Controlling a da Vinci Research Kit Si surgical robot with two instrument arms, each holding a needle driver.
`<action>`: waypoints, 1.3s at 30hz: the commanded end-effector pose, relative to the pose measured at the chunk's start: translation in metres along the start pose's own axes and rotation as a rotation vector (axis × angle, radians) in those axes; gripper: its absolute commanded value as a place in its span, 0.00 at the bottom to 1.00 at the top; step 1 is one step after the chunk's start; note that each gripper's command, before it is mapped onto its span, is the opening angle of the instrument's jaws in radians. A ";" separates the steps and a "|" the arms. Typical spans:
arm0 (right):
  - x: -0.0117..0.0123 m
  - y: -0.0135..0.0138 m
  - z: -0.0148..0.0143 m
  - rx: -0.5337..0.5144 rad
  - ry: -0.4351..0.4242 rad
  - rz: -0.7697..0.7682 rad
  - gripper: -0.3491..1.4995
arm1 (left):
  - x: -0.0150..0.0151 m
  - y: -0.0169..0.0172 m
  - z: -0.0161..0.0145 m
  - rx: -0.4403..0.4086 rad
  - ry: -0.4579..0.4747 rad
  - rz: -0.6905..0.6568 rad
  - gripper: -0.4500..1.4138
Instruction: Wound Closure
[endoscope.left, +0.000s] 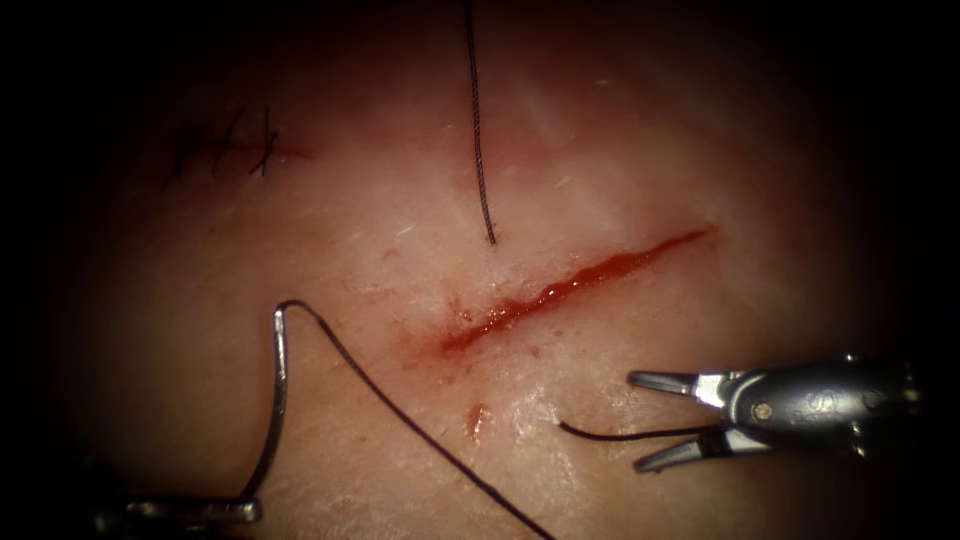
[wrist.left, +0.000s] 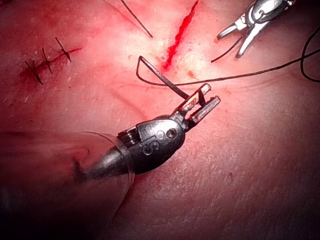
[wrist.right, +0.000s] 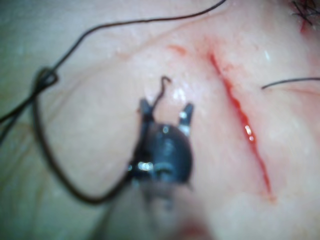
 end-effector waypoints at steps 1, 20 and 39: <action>0.0002 -0.0009 0.0014 0.003 0.001 0.003 0.84 | -0.0007 0.0009 0.0007 0.000 0.003 -0.004 0.00; 0.0014 -0.0004 0.0060 -0.025 0.001 0.010 0.72 | -0.0008 0.0012 0.0007 0.001 0.002 -0.002 0.00; 0.0011 -0.0025 0.0047 0.119 0.006 0.021 0.00 | -0.0008 0.0011 0.0008 0.002 0.002 -0.002 0.00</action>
